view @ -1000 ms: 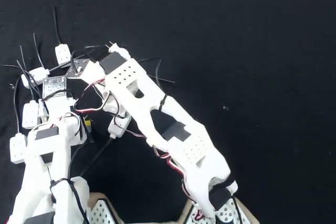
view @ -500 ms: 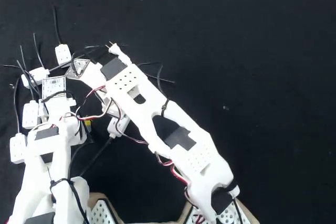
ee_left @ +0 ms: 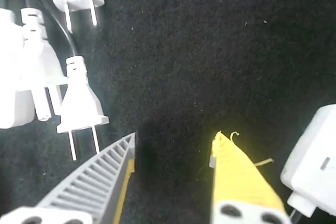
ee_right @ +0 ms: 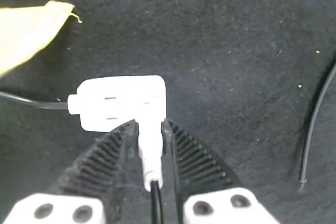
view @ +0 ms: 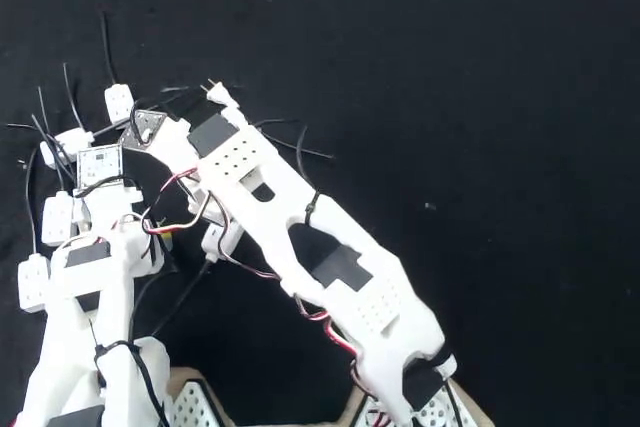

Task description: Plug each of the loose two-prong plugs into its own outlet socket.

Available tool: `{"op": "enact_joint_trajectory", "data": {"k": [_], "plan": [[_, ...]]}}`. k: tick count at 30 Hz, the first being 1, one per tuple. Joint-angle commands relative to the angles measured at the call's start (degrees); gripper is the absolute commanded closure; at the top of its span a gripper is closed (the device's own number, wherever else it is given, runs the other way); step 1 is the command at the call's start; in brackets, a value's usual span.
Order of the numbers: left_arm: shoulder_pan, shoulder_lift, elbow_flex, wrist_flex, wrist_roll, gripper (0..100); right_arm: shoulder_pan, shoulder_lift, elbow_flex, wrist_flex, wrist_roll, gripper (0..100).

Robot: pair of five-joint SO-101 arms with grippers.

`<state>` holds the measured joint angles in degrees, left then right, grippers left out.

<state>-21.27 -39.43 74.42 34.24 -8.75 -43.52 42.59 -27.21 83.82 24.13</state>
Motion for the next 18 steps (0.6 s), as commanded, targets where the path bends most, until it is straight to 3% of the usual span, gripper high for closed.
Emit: {"op": "enact_joint_trajectory", "data": {"k": [1,5,10,18], "plan": [[0.0,-1.1,-0.8,-0.2,-0.5,76,-4.0,2.3,3.6,1.1,-0.9,98.8],[-2.8,-1.1,-1.8,-0.1,0.1,76,-3.8,2.3,3.7,2.7,-1.3,98.8],[-12.0,-1.1,-8.4,6.2,8.4,76,-6.2,2.2,3.8,2.3,-4.3,98.8],[-13.8,-1.1,-8.9,6.3,11.2,76,-3.7,2.2,4.2,-0.1,-4.8,98.8]]}}
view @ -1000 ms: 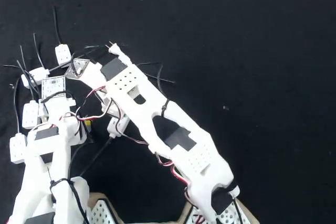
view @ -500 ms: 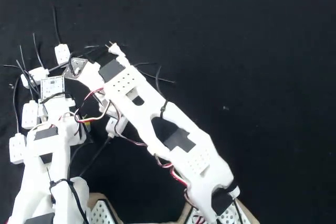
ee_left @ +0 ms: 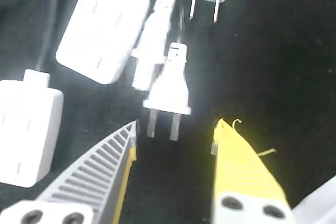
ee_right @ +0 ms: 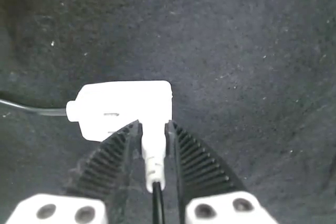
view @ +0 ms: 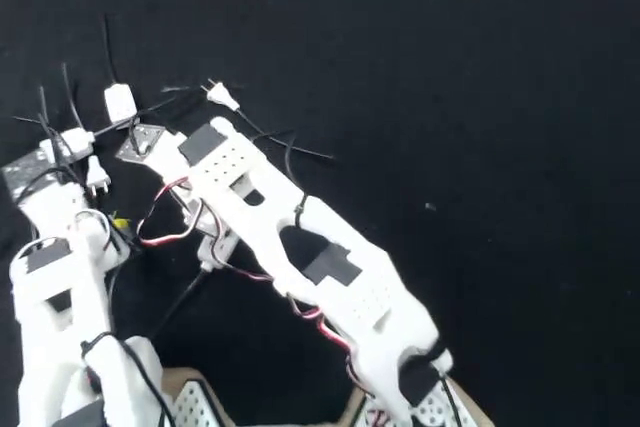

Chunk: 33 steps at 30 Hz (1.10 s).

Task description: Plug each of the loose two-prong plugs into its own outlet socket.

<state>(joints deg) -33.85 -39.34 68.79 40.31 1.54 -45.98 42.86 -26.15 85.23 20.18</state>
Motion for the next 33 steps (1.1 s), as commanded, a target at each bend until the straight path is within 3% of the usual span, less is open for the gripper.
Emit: {"op": "enact_joint_trajectory", "data": {"k": [1,19,33], "plan": [[-1.3,-1.1,-3.3,0.3,0.9,76,0.4,1.9,3.2,-1.5,-0.9,98.8],[-1.0,-1.1,-3.3,0.2,0.9,76,19.1,-1.5,4.9,0.0,-2.6,98.8],[-1.3,-1.1,-3.4,0.2,0.9,76,19.9,-8.1,7.1,3.3,-0.3,98.8]]}}
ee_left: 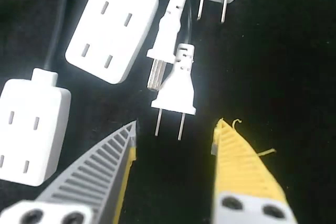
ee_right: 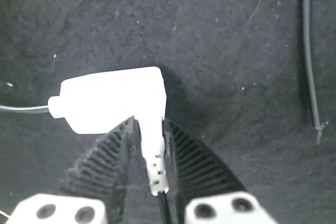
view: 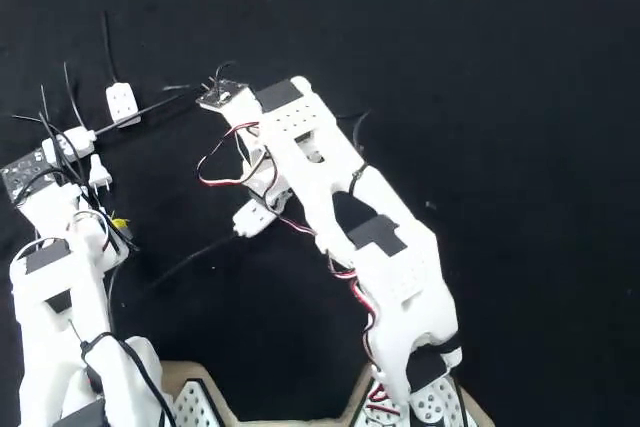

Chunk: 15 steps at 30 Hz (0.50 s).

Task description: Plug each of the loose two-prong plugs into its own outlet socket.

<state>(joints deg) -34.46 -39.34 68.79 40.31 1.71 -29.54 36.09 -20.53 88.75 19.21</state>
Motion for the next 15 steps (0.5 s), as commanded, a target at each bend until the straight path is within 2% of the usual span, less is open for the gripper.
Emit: {"op": "enact_joint_trajectory", "data": {"k": [1,7,15], "plan": [[-0.7,-1.1,-3.4,0.2,0.7,76,3.4,-1.4,2.2,-1.0,0.7,98.8],[-0.7,-1.1,-3.4,0.2,0.7,76,3.0,-5.0,6.3,-1.6,0.8,98.8],[-0.7,-1.1,-3.4,0.2,0.5,76,-0.4,-6.7,13.9,-14.5,0.9,98.2]]}}
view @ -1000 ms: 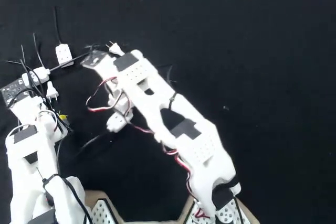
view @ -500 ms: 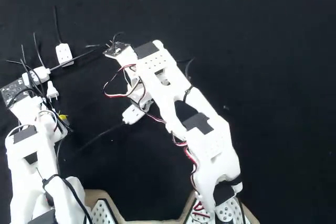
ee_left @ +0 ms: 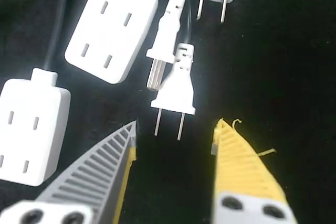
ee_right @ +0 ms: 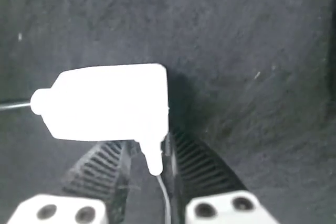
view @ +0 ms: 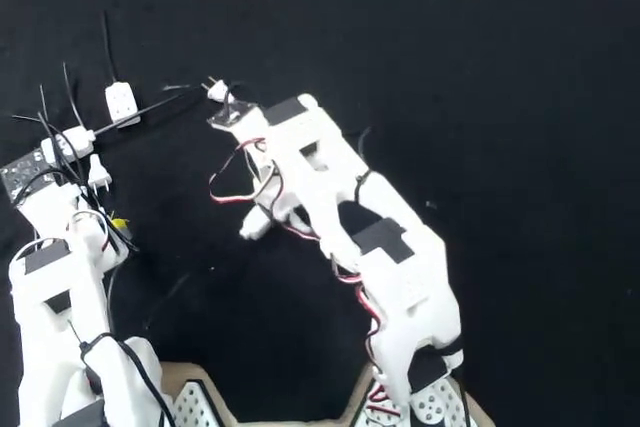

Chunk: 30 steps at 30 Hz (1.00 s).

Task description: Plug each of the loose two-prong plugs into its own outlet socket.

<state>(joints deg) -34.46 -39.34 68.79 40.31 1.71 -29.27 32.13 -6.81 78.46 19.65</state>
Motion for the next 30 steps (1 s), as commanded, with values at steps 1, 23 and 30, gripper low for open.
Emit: {"op": "enact_joint_trajectory", "data": {"k": [1,23,30], "plan": [[-0.7,-1.1,-3.4,0.2,0.5,76,-0.7,-2.9,0.1,-4.1,0.4,97.5],[-0.7,-1.1,-3.4,0.2,0.4,76,-8.3,-30.2,20.3,-9.9,38.5,64.5],[-1.2,-1.1,-3.4,0.2,0.4,76,-11.2,-23.6,19.9,-14.9,42.8,64.5]]}}
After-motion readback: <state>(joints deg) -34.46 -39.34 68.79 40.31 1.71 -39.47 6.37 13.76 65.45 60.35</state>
